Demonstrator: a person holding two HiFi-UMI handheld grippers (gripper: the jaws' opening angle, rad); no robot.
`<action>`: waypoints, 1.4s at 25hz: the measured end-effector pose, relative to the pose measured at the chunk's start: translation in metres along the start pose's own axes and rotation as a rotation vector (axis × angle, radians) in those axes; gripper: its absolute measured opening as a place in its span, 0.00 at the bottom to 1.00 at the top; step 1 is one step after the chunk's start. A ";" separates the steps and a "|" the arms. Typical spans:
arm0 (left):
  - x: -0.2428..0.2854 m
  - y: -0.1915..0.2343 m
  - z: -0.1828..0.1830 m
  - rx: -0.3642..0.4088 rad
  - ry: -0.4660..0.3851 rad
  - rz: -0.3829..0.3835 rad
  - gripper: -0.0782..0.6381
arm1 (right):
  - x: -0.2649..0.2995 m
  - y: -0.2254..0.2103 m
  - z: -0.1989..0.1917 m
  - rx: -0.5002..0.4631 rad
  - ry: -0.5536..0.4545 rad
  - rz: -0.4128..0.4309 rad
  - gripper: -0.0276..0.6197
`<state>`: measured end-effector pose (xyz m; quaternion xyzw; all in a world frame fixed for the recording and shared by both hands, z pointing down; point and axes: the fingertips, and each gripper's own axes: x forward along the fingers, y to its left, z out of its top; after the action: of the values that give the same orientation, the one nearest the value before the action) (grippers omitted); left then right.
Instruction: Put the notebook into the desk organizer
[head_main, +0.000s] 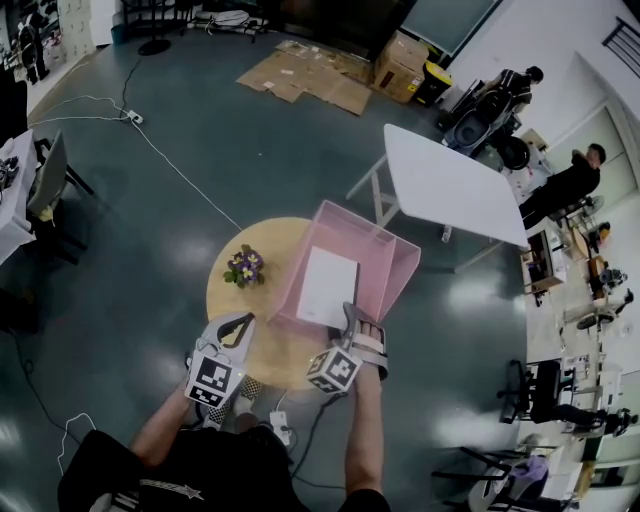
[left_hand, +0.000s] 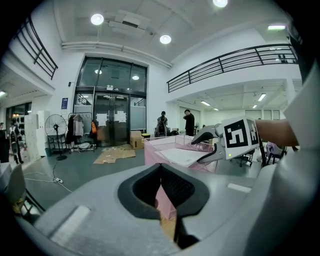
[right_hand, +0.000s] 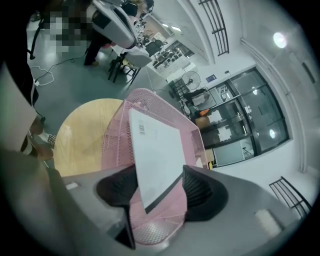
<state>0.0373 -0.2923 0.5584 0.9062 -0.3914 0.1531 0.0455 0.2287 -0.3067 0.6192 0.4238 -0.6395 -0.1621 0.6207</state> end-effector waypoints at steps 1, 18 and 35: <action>-0.001 -0.001 0.000 0.002 -0.001 -0.002 0.12 | -0.002 0.002 -0.001 0.007 0.000 0.010 0.47; -0.024 -0.023 0.010 0.034 -0.033 -0.033 0.12 | -0.046 0.009 -0.010 0.070 0.001 -0.028 0.50; -0.066 -0.056 0.034 0.118 -0.115 -0.117 0.12 | -0.166 0.013 -0.014 0.545 -0.157 -0.209 0.50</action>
<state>0.0437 -0.2145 0.5071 0.9359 -0.3302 0.1208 -0.0217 0.2163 -0.1714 0.5221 0.6246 -0.6582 -0.0797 0.4127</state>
